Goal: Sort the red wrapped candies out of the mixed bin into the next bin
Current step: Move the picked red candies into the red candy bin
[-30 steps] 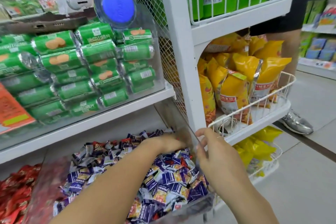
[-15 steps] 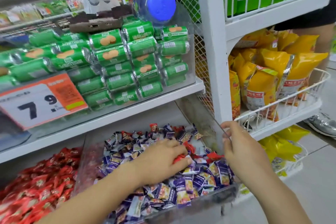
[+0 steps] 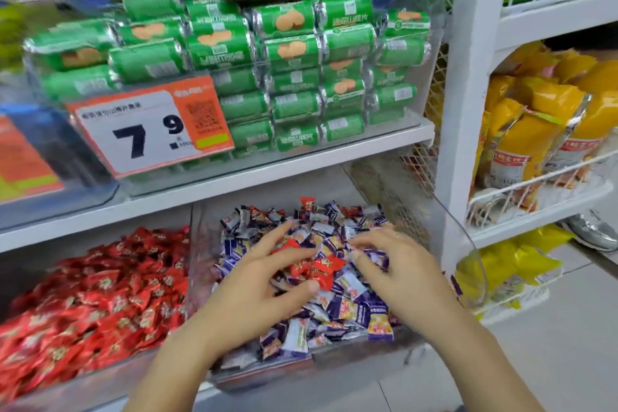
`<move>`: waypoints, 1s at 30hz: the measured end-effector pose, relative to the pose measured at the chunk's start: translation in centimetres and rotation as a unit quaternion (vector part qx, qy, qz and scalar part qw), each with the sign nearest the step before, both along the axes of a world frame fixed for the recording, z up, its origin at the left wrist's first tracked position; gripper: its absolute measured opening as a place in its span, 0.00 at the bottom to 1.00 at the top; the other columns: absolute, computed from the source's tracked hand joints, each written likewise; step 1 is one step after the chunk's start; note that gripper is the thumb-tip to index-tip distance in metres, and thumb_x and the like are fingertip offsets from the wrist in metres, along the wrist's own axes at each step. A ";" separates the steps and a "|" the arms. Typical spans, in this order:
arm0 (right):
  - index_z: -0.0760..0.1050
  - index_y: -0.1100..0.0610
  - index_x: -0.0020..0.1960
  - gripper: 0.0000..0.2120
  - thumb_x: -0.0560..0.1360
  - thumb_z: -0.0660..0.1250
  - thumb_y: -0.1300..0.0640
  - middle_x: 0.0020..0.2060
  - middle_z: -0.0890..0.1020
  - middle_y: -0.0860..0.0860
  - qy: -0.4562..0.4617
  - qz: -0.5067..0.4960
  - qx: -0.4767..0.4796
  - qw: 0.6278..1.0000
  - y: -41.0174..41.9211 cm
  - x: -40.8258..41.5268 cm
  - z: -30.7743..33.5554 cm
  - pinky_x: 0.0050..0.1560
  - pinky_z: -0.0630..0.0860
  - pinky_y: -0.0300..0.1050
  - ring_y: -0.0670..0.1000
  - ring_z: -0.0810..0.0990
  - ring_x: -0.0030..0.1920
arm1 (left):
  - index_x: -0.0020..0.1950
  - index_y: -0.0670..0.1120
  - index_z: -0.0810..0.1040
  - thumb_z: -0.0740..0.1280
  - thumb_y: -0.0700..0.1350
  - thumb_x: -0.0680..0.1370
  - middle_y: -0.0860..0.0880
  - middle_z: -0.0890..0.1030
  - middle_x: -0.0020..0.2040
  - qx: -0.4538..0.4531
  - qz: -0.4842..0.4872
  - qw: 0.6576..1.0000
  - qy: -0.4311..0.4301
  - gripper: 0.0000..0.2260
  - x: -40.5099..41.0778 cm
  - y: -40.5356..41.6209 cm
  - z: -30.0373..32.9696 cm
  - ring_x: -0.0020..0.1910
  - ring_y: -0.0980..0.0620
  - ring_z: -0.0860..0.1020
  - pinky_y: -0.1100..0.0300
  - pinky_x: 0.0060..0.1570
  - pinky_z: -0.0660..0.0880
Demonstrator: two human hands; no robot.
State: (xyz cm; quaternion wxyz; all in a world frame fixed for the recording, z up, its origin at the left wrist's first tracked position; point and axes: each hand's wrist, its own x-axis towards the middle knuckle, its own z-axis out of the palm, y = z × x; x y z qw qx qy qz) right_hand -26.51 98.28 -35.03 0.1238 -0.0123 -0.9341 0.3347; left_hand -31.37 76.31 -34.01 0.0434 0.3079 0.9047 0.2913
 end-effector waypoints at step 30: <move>0.72 0.36 0.63 0.15 0.78 0.64 0.51 0.59 0.78 0.40 -0.113 0.056 -0.008 0.992 -1.0 -1.4 0.0 0.55 0.74 0.40 0.43 0.77 0.55 | 0.65 0.59 0.69 0.58 0.54 0.79 0.59 0.69 0.68 -0.175 0.041 0.979 0.097 0.14 -0.8 2.8 0.2 0.75 0.53 0.52 0.54 0.71 0.36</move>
